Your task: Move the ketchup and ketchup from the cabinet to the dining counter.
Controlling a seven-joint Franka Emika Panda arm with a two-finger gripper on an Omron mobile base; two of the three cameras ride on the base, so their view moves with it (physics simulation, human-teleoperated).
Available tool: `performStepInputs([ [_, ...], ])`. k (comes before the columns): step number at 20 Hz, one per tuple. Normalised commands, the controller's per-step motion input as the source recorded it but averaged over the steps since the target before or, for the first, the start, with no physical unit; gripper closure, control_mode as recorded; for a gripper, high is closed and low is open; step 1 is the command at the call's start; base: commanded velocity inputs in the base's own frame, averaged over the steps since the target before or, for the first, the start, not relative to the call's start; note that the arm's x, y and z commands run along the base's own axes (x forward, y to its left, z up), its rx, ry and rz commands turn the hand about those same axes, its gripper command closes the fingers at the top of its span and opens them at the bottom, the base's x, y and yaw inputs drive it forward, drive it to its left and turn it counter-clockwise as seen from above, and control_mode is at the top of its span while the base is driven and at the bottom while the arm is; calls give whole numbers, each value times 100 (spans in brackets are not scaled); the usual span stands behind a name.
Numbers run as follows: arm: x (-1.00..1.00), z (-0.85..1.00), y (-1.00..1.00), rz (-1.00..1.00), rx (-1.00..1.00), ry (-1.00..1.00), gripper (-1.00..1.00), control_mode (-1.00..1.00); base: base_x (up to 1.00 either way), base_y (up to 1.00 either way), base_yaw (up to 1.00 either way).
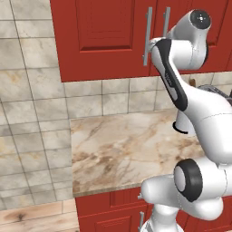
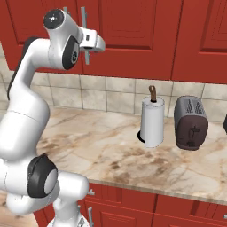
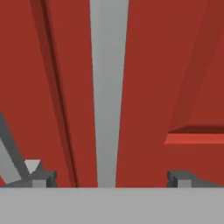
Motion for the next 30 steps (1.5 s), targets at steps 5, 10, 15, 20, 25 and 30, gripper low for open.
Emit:
performStepInputs([
  [5,28,-10,0,0,0,-5,-100,-100,0,0,0],
  [10,27,-4,0,0,-1,-1,-100,-100,0,0,0],
  [15,35,-2,0,0,-6,0,-100,-100,0,0,0],
  [20,9,0,-1,0,0,0,-100,-100,0,0,0],
  [25,0,0,0,0,0,0,-100,-100,0,0,0],
  [30,0,0,0,0,0,0,-100,-100,0,0,0],
])
